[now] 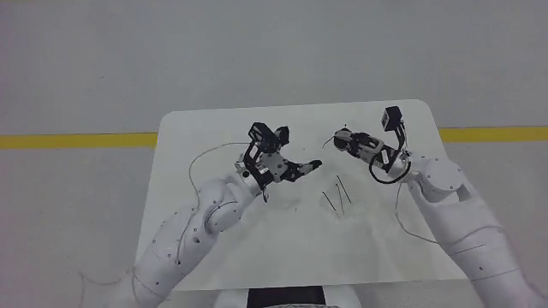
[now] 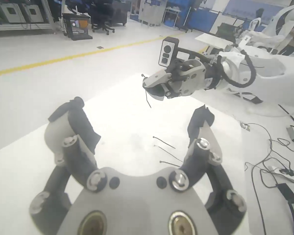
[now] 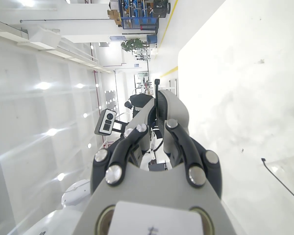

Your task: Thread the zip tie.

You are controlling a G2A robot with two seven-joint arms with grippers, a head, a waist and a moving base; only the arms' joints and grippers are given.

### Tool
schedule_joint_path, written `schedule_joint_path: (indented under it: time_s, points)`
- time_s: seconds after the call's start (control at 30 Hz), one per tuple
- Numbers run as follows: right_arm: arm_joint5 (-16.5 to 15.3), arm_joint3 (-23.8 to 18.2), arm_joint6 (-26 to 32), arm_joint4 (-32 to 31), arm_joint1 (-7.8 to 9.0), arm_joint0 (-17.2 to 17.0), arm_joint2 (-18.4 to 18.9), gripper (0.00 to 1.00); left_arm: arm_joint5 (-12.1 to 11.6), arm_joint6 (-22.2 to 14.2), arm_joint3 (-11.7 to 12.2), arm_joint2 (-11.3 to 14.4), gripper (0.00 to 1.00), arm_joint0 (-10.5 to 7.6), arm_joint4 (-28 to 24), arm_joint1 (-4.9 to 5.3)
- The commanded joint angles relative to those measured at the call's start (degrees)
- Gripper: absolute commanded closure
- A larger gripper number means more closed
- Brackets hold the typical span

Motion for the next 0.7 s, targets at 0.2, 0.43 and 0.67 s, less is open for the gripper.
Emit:
schedule_joint_path:
  time_s: [0.2, 0.43, 0.67]
  points:
    - [-0.09, 0.68, 3.8, 5.61, -0.72, 0.63, -1.11, 1.0, -0.37, 1.53, 0.8, 5.92, 0.0, -3.26, -12.92, 0.8]
    - [0.33, 1.15, 5.02, 6.99, -0.91, 1.09, -1.42, 1.0, -0.37, 2.07, 1.69, 7.35, 0.0, -5.13, -12.7, 1.4]
    - [-0.38, -0.39, 3.79, 5.85, -1.1, 0.27, -1.77, 1.0, 0.22, 1.83, 1.7, 7.56, 0.0, -4.79, -12.66, 1.17]
